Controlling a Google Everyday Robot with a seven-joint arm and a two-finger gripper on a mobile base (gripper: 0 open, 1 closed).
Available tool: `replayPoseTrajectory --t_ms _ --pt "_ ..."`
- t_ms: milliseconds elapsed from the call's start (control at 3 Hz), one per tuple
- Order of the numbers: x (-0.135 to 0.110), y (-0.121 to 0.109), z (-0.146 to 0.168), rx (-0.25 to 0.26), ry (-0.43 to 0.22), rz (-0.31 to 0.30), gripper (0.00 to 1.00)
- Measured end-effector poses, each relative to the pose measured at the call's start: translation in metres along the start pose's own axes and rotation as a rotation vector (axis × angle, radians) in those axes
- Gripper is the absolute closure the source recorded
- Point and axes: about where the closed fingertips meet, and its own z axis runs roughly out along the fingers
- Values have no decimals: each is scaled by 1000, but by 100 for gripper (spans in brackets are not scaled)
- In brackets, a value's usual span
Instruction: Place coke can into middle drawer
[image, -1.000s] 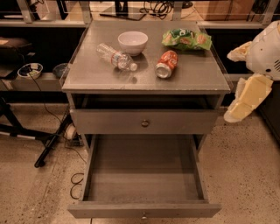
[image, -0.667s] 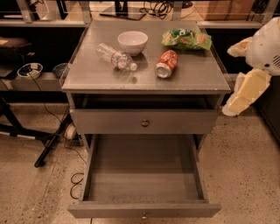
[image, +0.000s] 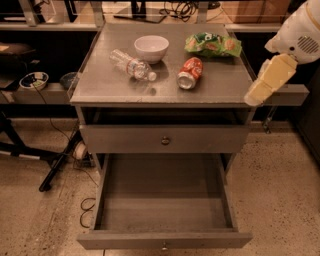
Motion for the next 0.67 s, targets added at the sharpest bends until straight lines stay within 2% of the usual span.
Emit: replayPoseTrajectory --t_ms 333,667 --pt "-10 -19 15 -23 21 98 0" --pt "-10 -19 16 -24 15 105 0"
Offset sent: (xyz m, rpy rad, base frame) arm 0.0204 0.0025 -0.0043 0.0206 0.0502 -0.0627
